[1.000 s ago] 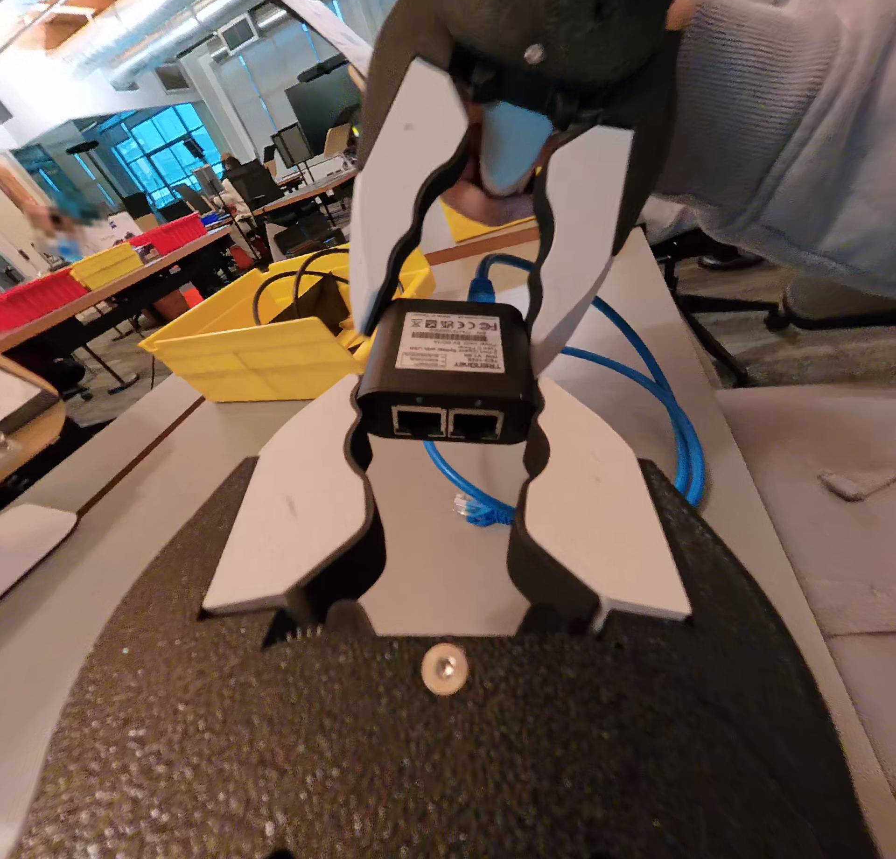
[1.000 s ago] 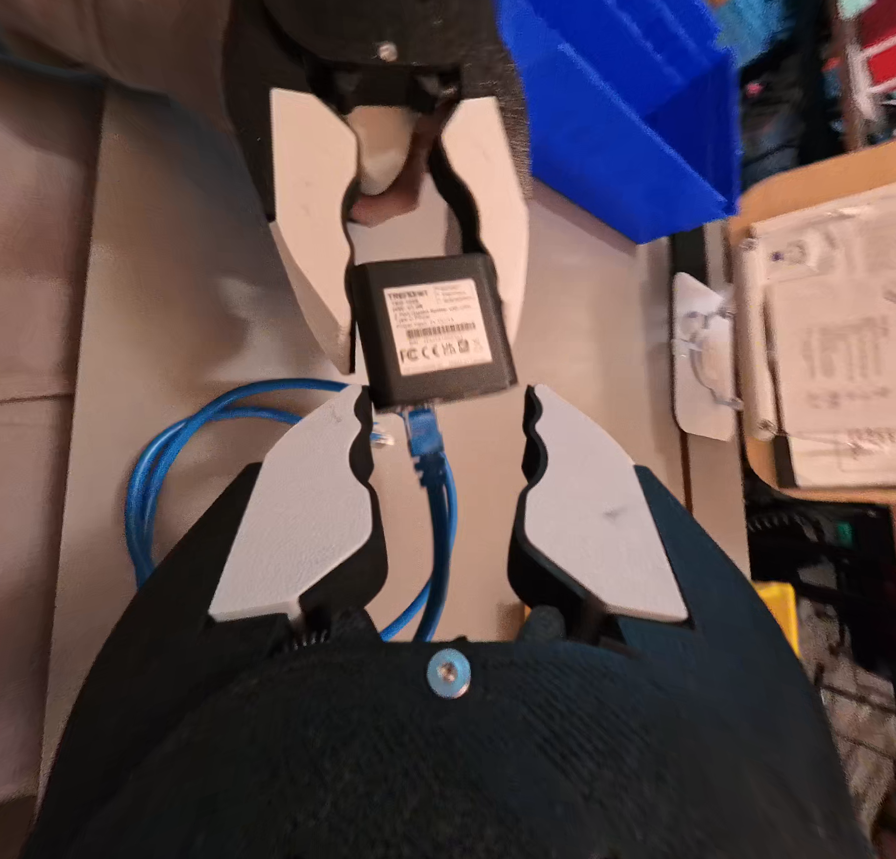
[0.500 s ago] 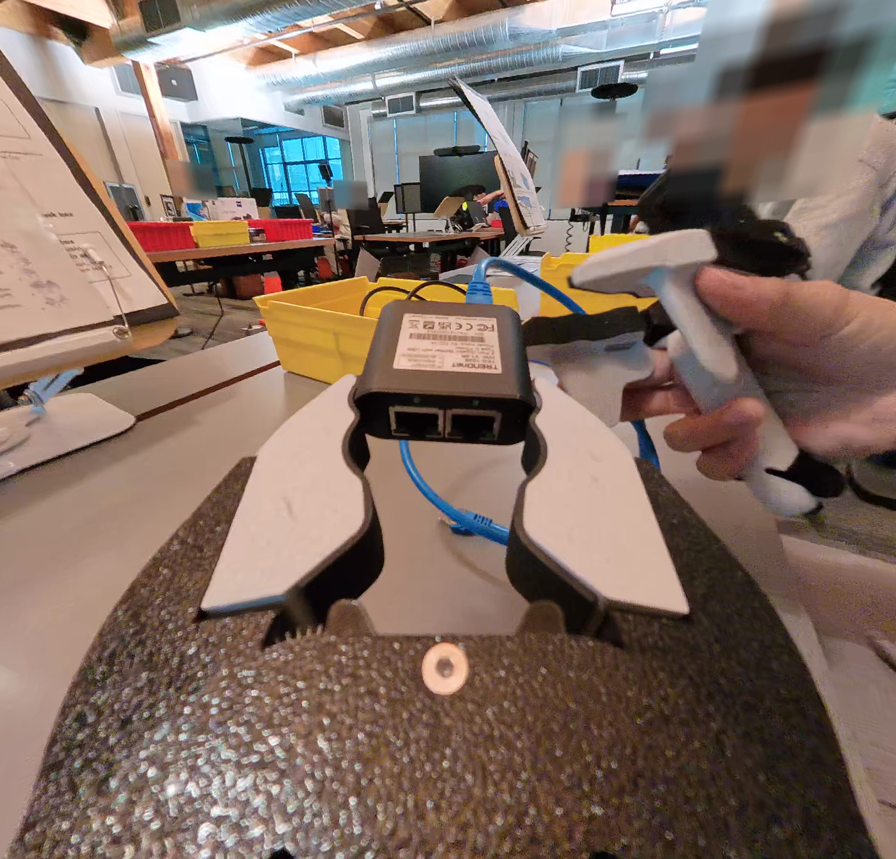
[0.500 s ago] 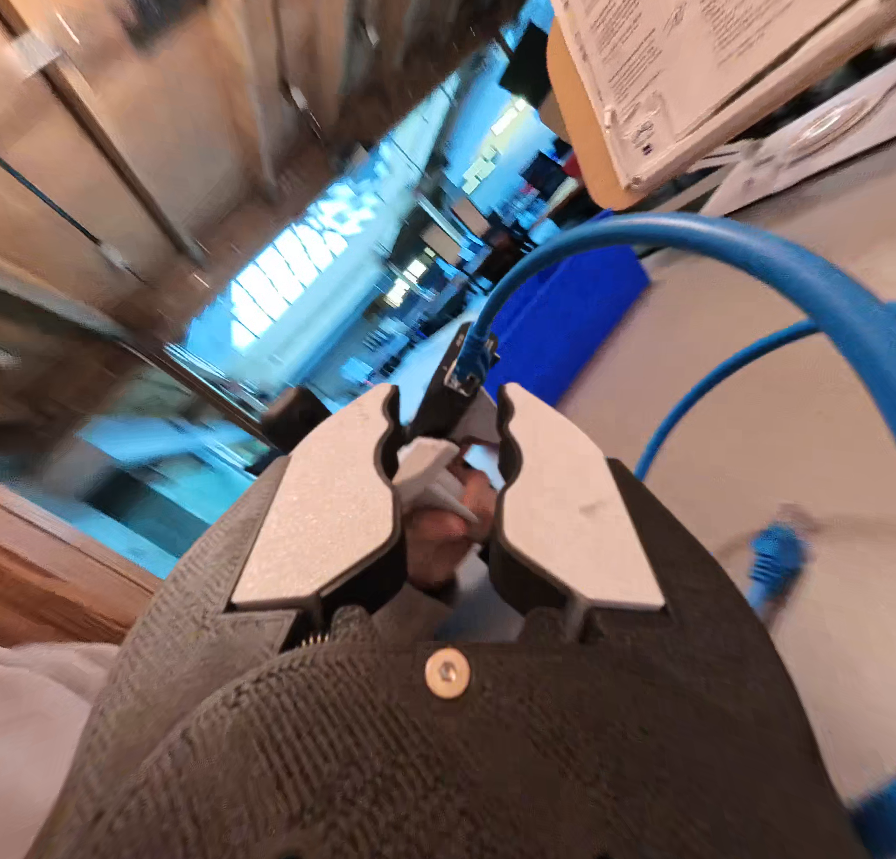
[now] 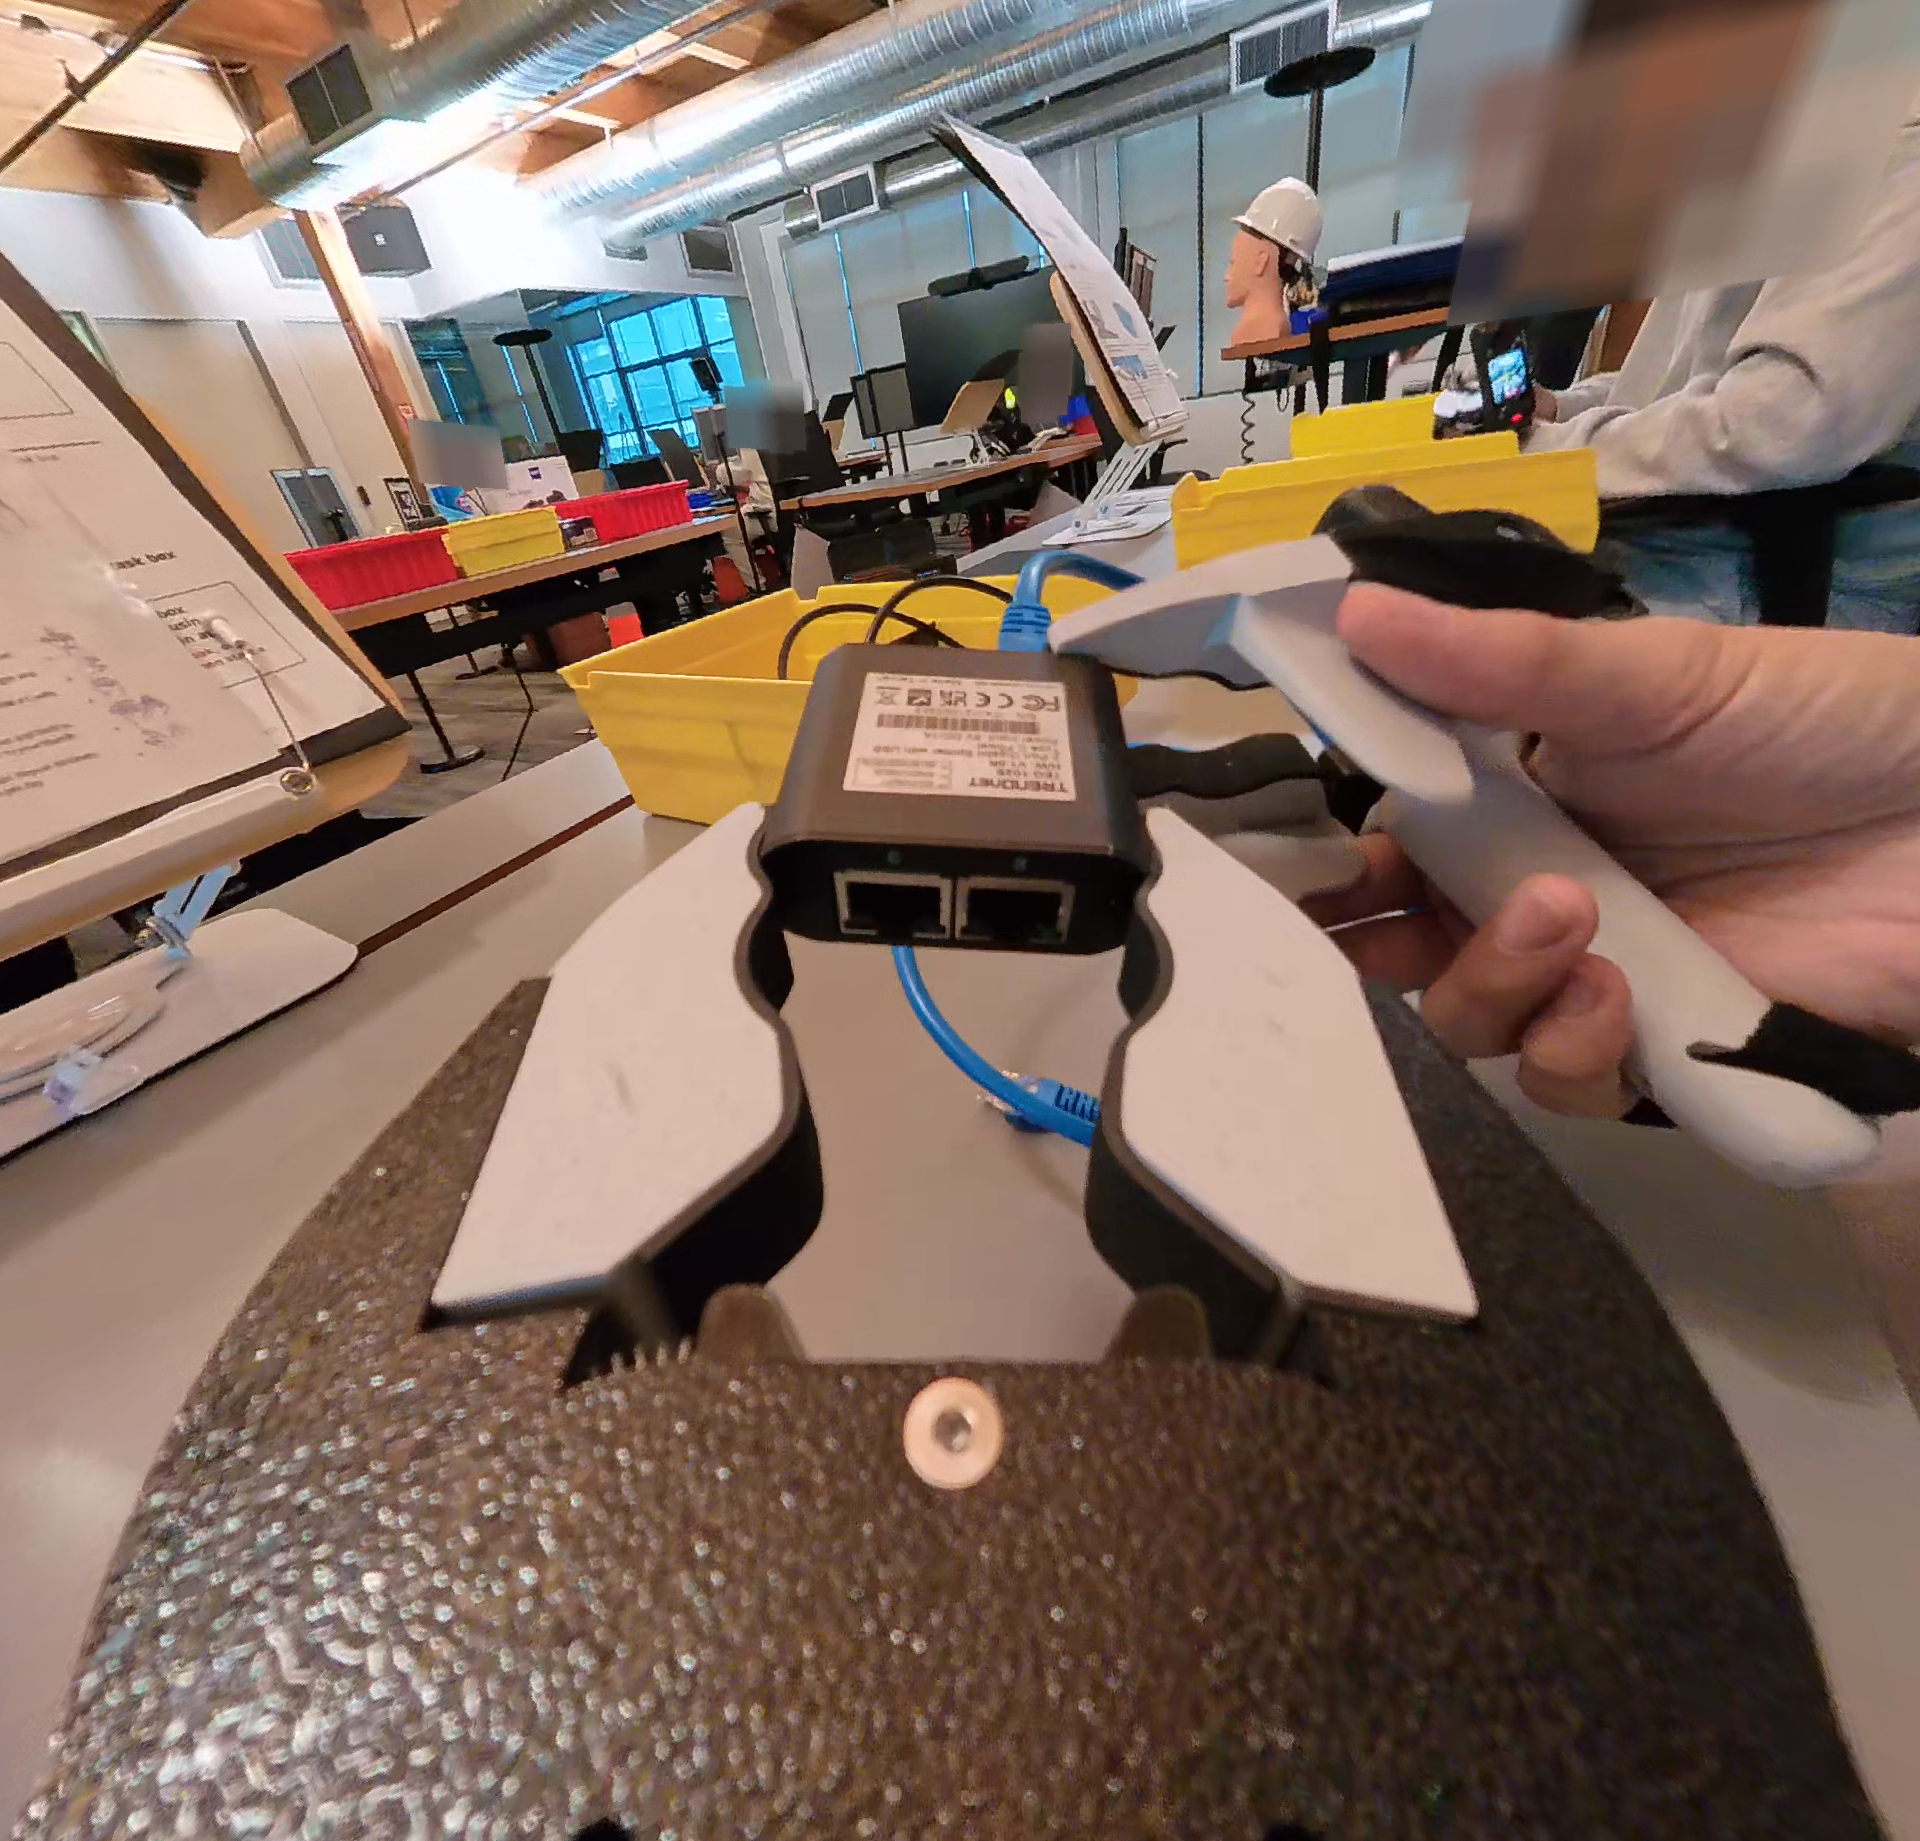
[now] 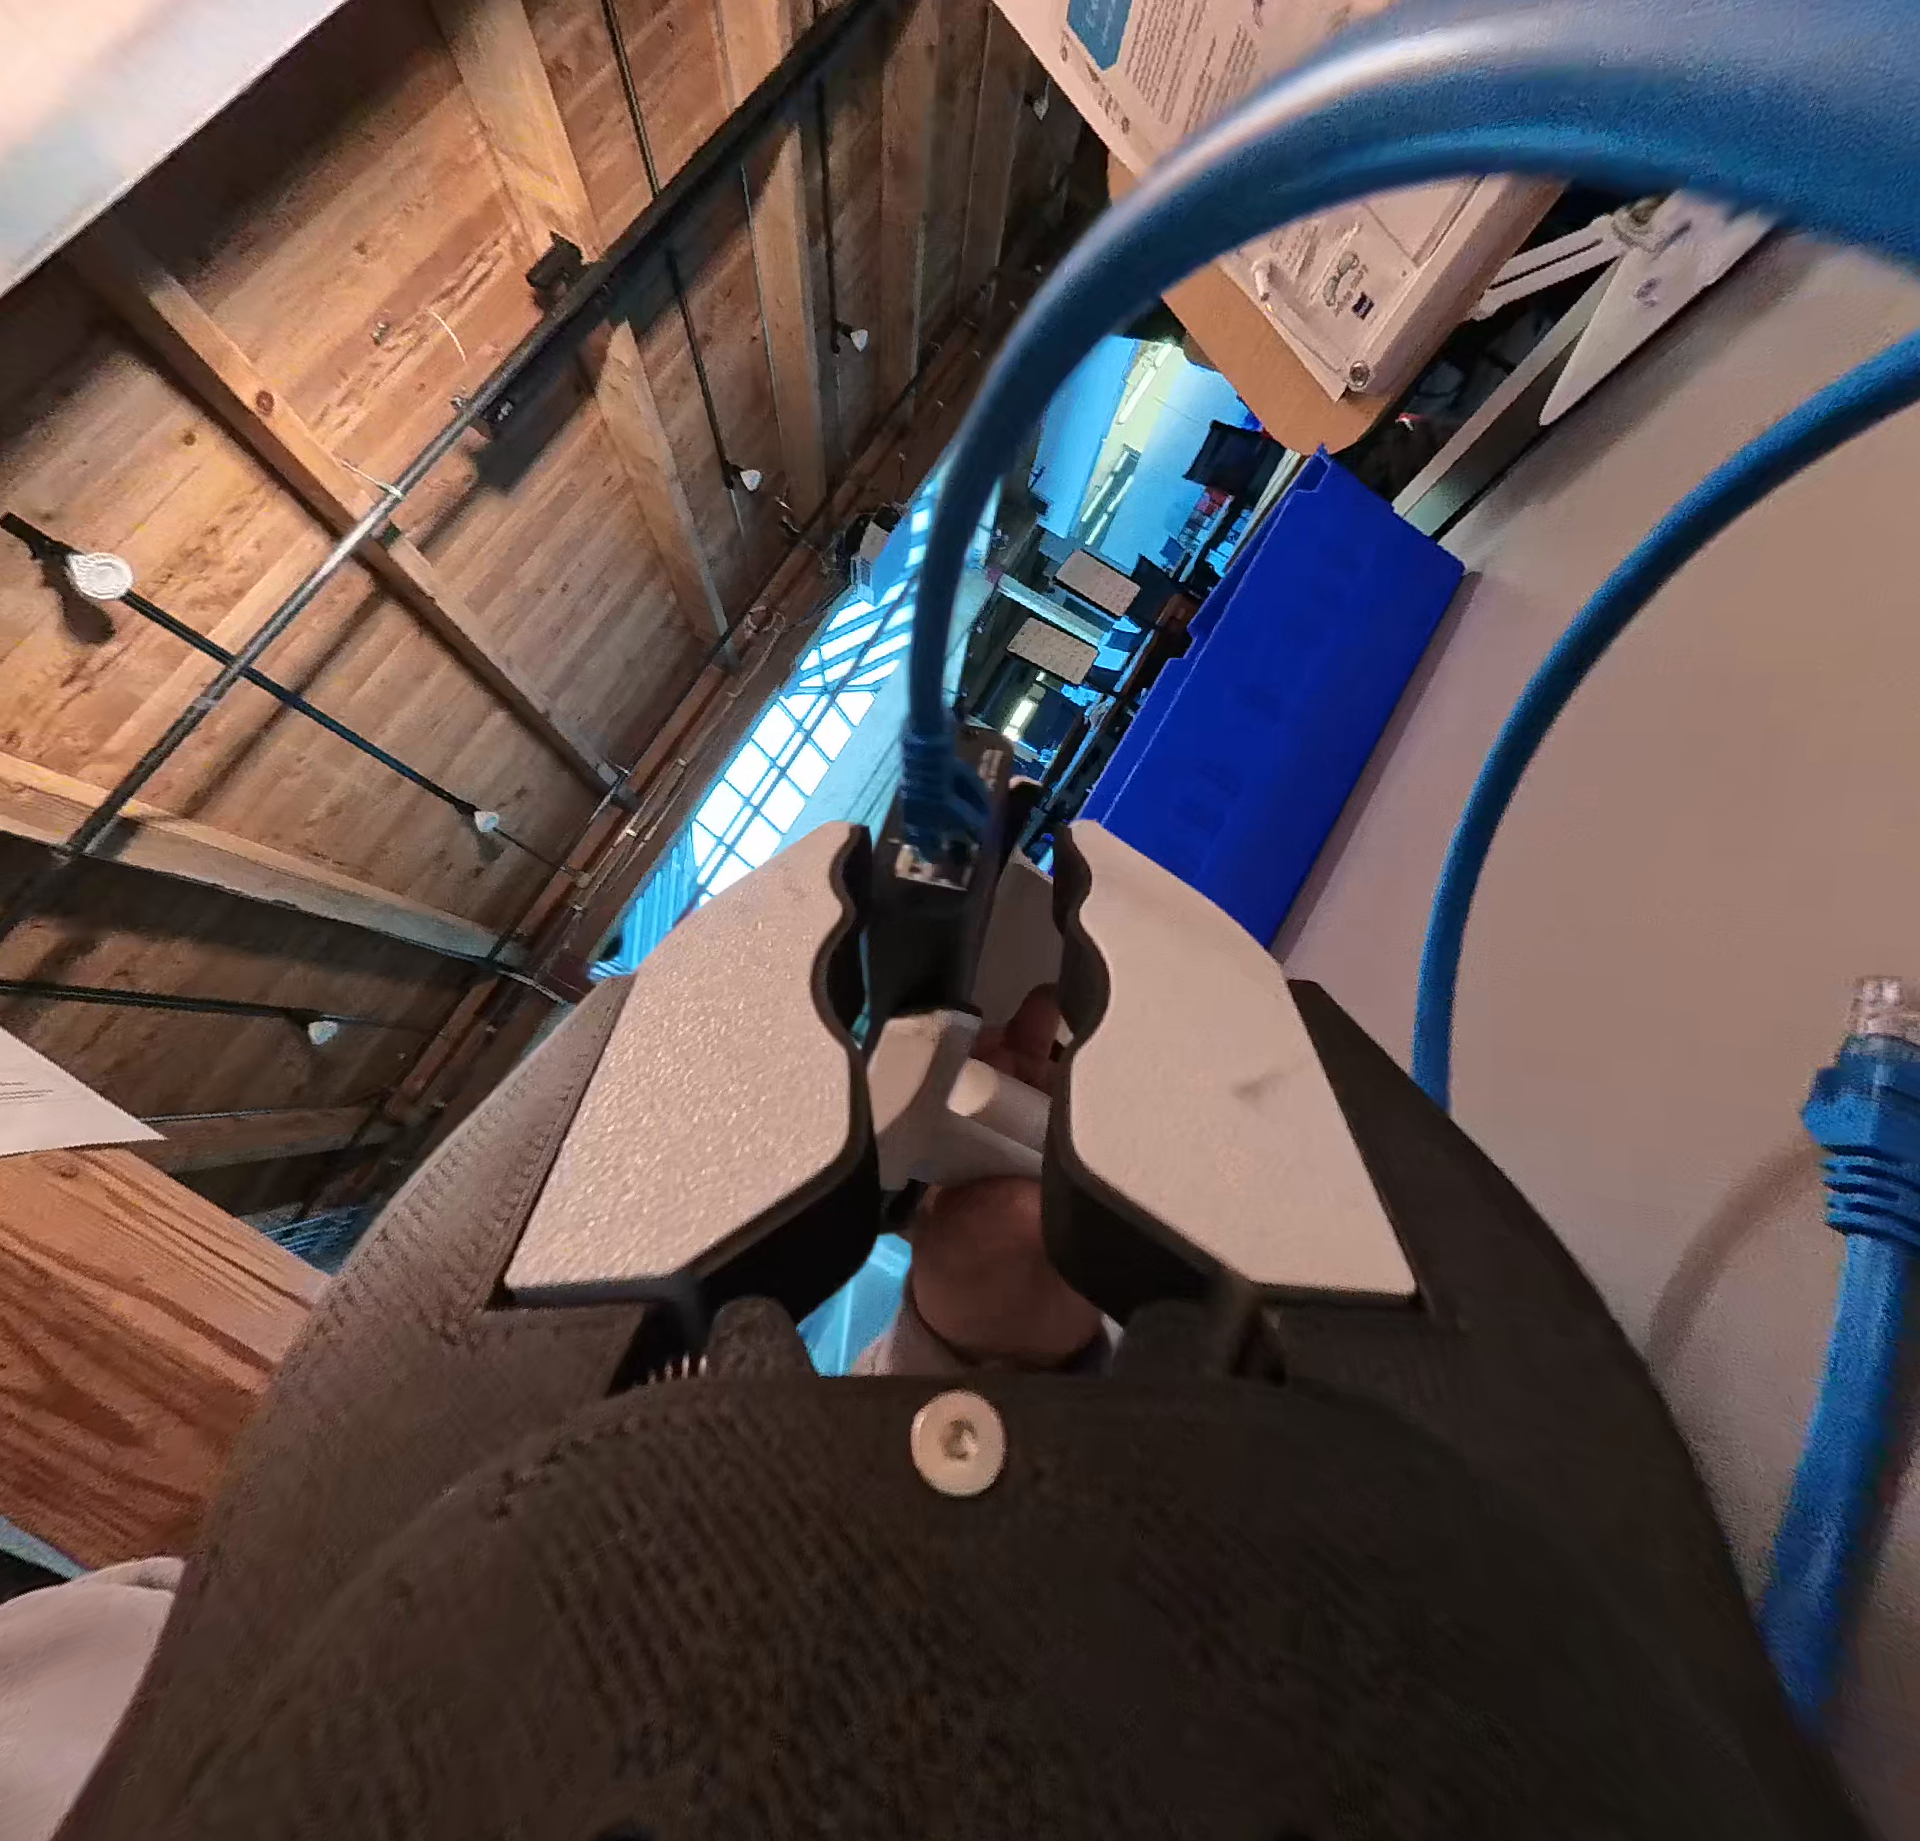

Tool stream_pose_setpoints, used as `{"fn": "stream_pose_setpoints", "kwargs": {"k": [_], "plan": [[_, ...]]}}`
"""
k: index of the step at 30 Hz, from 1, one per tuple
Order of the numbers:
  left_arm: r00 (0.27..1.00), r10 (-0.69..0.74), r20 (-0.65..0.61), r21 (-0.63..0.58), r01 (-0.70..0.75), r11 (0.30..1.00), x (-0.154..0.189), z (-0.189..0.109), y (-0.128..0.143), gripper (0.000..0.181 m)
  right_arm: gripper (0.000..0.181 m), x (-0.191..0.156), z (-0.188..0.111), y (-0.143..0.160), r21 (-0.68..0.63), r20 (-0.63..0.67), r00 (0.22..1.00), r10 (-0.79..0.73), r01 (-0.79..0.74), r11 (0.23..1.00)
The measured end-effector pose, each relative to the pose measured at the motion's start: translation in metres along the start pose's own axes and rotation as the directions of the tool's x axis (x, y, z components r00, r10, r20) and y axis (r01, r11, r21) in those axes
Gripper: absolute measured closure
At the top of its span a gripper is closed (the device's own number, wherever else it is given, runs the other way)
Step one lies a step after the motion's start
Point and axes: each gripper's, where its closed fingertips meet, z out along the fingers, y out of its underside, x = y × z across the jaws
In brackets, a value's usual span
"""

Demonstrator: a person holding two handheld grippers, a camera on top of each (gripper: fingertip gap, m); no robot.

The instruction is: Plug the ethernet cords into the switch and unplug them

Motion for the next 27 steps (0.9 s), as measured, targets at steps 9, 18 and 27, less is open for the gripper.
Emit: {"fn": "stream_pose_setpoints", "kwargs": {"k": [9,18,27], "plan": [[0.995,0.083,0.063,-0.043,-0.080,0.996,0.001,0.006,0.005,0.120,0.158,0.002,0.000,-0.003,0.043,0.000,0.999,0.045,-0.045,0.998],[0.988,0.098,0.116,-0.035,-0.094,0.995,0.002,0.009,0.003,0.120,0.166,0.004,-0.003,-0.010,0.145,0.017,0.994,0.108,-0.110,0.983],[0.980,0.136,0.146,-0.042,-0.131,0.991,0.003,0.011,0.002,0.120,0.167,0.005,-0.004,-0.011,0.159,0.014,0.996,0.086,-0.087,0.983]]}}
